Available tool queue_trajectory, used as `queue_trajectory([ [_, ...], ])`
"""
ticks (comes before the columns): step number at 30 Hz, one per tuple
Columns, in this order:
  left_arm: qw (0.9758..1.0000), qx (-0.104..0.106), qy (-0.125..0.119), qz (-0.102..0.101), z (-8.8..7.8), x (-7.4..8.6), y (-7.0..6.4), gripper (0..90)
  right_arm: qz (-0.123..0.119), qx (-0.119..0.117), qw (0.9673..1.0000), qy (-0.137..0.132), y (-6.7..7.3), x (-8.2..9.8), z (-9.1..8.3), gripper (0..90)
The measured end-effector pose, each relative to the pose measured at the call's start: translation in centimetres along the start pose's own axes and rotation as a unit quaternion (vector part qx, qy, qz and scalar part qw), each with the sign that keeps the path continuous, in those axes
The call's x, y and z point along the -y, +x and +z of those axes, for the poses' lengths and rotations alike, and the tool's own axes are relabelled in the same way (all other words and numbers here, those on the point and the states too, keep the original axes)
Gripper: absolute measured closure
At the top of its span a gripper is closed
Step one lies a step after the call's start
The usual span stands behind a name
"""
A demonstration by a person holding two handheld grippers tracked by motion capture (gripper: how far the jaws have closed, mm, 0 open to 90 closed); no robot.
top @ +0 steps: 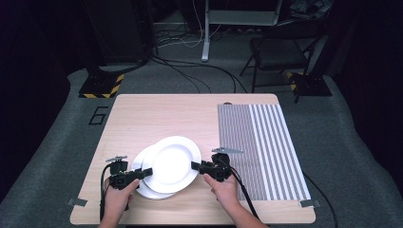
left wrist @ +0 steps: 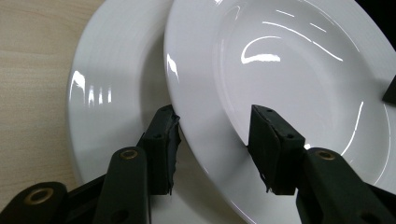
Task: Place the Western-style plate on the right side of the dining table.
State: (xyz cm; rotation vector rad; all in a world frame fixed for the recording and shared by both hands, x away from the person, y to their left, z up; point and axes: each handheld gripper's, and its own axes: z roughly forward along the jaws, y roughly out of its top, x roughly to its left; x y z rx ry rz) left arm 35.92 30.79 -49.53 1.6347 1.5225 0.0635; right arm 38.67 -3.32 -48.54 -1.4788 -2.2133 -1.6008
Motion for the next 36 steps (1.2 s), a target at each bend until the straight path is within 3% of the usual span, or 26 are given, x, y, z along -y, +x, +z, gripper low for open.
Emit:
queue_trajectory([
  [10,0.9999,-0.002,-0.013,0.008,-0.1,0.7,-0.4,52.8,0.001,0.011,0.9999,0.000,0.3,0.0,-0.1,66.2],
  [11,0.9998,-0.001,-0.017,0.005,-0.1,0.7,-0.5,53.0,-0.005,0.016,0.9999,-0.001,0.4,0.1,-0.1,64.6],
  [13,0.9997,-0.003,-0.014,0.018,-0.3,0.7,-0.5,53.1,-0.017,0.031,0.9994,0.003,0.7,0.1,-0.1,60.6],
  [15,0.9998,-0.003,-0.019,0.008,-0.3,0.9,-0.6,53.0,-0.021,0.043,0.9988,0.006,0.9,0.2,-0.1,56.4],
  [18,0.9997,-0.004,-0.022,0.011,-0.4,1.0,-0.7,53.2,-0.025,0.055,0.9980,0.014,1.4,0.2,-0.2,52.4],
  [20,0.9996,-0.006,-0.026,0.011,-0.4,1.0,-0.8,53.1,-0.049,0.082,0.9953,0.016,2.0,0.2,-0.4,48.6],
  [25,0.9994,-0.005,-0.032,0.015,-0.9,1.2,-1.1,53.3,-0.074,0.099,0.9922,0.020,2.8,0.4,-0.6,49.0],
  [32,0.9984,-0.021,-0.047,0.023,-1.5,1.7,-2.1,53.2,-0.063,0.104,0.9923,0.024,3.1,0.7,-0.4,46.4],
  [36,0.9976,-0.032,-0.055,0.025,-1.6,2.0,-2.6,52.9,-0.070,0.116,0.9904,0.025,3.4,0.9,-0.2,45.1],
])
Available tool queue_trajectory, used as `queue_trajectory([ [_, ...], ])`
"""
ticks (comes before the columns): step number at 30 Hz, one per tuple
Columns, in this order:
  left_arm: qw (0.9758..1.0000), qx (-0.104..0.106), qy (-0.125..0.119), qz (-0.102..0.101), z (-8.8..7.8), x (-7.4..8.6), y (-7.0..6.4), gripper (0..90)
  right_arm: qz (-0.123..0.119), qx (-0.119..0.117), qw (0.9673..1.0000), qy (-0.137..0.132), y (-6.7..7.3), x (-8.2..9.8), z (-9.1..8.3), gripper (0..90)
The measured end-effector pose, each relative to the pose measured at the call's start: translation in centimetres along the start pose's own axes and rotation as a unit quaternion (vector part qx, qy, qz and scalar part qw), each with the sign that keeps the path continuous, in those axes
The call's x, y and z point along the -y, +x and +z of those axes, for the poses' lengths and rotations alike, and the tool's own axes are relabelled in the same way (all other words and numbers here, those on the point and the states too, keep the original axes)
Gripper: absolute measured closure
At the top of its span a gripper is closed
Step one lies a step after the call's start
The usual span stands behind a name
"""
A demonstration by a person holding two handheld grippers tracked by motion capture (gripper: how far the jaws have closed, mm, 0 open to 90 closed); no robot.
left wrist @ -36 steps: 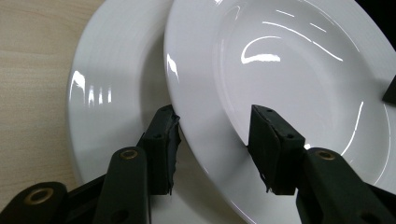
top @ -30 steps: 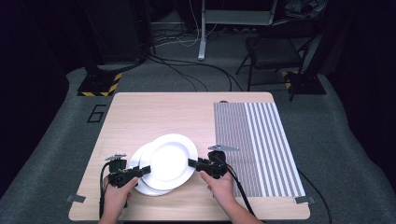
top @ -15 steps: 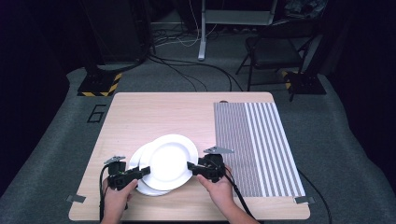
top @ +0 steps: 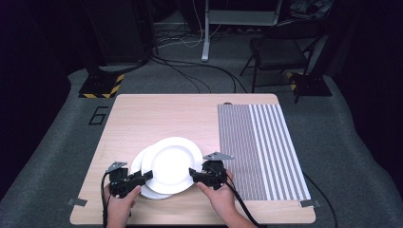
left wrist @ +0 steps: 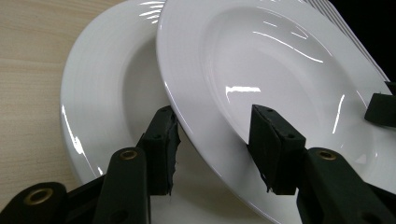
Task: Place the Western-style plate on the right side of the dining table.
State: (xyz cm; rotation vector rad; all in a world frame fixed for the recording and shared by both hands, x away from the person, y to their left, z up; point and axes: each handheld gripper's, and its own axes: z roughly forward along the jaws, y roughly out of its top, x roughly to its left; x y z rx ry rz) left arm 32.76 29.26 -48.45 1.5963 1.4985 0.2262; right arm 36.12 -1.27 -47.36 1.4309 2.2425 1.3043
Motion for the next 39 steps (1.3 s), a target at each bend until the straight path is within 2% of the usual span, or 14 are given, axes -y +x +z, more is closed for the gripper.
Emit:
queue_trajectory([
  [5,0.9999,-0.011,-0.013,0.002,-0.3,0.3,-0.7,52.8,-0.004,0.010,0.9999,0.002,0.1,-0.1,0.1,44.1],
  [8,0.9994,-0.022,-0.022,0.014,-0.4,0.4,-1.1,52.4,-0.011,0.018,0.9998,0.002,0.2,-0.1,0.3,42.0],
  [10,0.9992,-0.027,-0.026,0.011,-0.5,0.6,-1.4,52.3,-0.014,0.022,0.9997,0.001,0.3,0.0,0.4,40.9],
  [12,0.9988,-0.033,-0.031,0.018,-0.5,0.7,-1.5,52.3,-0.011,0.029,0.9995,0.004,0.5,0.0,0.5,40.1],
  [14,0.9984,-0.041,-0.031,0.024,-0.5,0.8,-1.8,51.5,-0.018,0.039,0.9991,0.005,0.8,0.0,0.7,38.4],
  [16,0.9983,-0.045,-0.028,0.024,-0.3,0.9,-1.7,51.4,-0.018,0.038,0.9991,0.004,0.8,0.0,0.8,39.2],
  [19,0.9984,-0.047,-0.024,0.020,-0.1,0.9,-1.6,50.9,-0.016,0.045,0.9988,-0.007,0.8,0.0,0.8,44.2],
  [20,0.9984,-0.048,-0.024,0.019,-0.1,0.9,-1.5,51.0,-0.022,0.047,0.9986,-0.012,0.6,-0.1,0.8,44.6],
  [27,0.9980,-0.055,-0.024,0.021,0.0,0.9,-1.7,50.8,-0.023,0.053,0.9983,-0.013,0.8,0.0,0.9,44.8],
  [39,0.9959,-0.066,-0.040,0.046,-0.4,0.8,-2.5,51.0,-0.022,0.063,0.9977,-0.012,0.7,0.0,0.7,44.4],
])
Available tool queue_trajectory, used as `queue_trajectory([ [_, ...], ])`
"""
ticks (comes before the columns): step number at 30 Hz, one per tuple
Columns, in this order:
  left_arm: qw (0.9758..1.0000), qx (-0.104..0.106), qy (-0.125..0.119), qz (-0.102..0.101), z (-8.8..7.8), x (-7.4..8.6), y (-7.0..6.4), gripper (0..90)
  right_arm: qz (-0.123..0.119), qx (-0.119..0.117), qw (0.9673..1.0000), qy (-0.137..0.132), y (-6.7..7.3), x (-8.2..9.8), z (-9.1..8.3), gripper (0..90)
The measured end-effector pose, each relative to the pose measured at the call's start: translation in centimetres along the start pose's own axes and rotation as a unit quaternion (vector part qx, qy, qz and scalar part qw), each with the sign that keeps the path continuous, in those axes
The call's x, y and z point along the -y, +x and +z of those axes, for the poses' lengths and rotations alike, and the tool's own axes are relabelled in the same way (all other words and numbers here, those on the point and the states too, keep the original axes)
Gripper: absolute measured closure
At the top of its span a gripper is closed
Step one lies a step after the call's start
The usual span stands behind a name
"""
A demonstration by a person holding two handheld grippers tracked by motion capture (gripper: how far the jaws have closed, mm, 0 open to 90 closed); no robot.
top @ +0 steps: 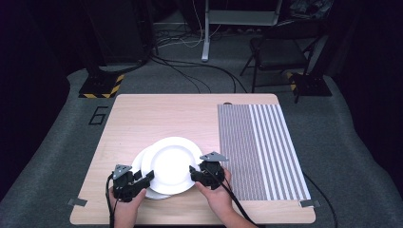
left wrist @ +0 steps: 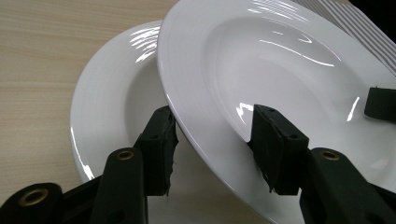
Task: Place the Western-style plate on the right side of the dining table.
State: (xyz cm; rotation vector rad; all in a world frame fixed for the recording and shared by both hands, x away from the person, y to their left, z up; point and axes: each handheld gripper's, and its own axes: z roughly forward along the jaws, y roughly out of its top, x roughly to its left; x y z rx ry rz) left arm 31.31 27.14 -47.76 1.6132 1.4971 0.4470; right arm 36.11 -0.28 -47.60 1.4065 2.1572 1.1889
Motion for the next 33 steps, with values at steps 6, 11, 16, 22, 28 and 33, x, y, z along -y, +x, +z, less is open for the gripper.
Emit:
queue_trajectory([
  [6,1.0000,-0.005,0.001,-0.001,-0.01,-0.04,0.00,51.0,0.009,-0.001,0.9999,-0.004,0.08,0.10,-0.02,44.8],
  [11,1.0000,-0.001,0.001,-0.005,-0.03,-0.05,-0.03,51.1,0.021,-0.006,0.9997,-0.004,-0.04,0.15,-0.02,45.5],
  [16,1.0000,0.000,-0.002,-0.005,-0.06,-0.09,-0.10,51.1,0.027,-0.010,0.9995,-0.010,-0.18,0.22,-0.09,46.3],
  [22,1.0000,-0.004,-0.009,0.002,-0.22,-0.14,-0.19,51.2,0.024,-0.010,0.9995,-0.019,-0.10,0.23,-0.25,46.7],
  [28,0.9999,-0.002,-0.012,0.002,-0.33,-0.21,-0.23,51.2,0.025,-0.013,0.9993,-0.026,-0.12,0.18,-0.43,46.9],
  [33,0.9999,-0.001,-0.016,0.003,-0.42,-0.28,-0.37,51.2,0.026,-0.012,0.9992,-0.028,-0.12,0.12,-0.59,47.1],
])
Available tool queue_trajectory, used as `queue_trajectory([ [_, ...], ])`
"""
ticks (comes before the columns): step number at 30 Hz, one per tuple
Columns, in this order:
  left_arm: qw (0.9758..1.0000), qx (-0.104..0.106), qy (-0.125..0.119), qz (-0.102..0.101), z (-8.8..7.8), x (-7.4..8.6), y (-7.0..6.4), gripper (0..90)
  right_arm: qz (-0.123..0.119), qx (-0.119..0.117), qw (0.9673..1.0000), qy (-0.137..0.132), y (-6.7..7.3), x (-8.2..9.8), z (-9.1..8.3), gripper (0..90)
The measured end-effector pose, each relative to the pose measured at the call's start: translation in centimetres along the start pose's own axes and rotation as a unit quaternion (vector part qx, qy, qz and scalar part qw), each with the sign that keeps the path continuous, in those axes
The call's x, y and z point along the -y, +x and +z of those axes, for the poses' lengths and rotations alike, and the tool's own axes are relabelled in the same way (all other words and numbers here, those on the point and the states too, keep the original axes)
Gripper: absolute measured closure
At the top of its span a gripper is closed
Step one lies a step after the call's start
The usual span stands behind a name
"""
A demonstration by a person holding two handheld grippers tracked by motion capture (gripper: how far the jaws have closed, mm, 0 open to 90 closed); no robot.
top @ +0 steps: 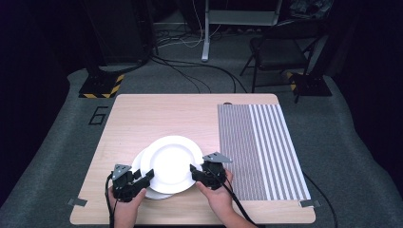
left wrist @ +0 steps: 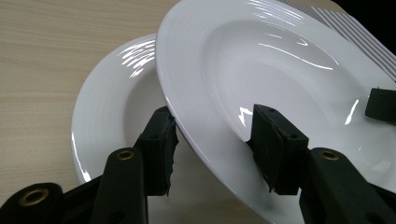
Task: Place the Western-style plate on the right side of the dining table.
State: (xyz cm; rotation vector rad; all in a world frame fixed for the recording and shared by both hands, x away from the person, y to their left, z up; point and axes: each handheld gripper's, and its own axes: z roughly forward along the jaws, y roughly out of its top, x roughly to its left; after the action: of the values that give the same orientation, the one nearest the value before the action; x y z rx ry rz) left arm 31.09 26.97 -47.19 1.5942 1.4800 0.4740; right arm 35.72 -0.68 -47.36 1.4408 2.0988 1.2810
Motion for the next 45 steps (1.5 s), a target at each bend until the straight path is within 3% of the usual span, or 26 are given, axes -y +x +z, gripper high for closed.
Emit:
queue_trajectory([
  [21,0.9998,0.014,-0.010,0.006,0.2,-1.4,-1.1,51.0,-0.001,0.011,0.9998,-0.015,-0.5,-1.2,-1.3,47.5],
  [45,0.9988,0.039,-0.019,0.021,2.0,-4.1,-3.4,51.0,0.012,0.029,0.9989,-0.036,-2.9,-3.2,-3.3,47.9],
])
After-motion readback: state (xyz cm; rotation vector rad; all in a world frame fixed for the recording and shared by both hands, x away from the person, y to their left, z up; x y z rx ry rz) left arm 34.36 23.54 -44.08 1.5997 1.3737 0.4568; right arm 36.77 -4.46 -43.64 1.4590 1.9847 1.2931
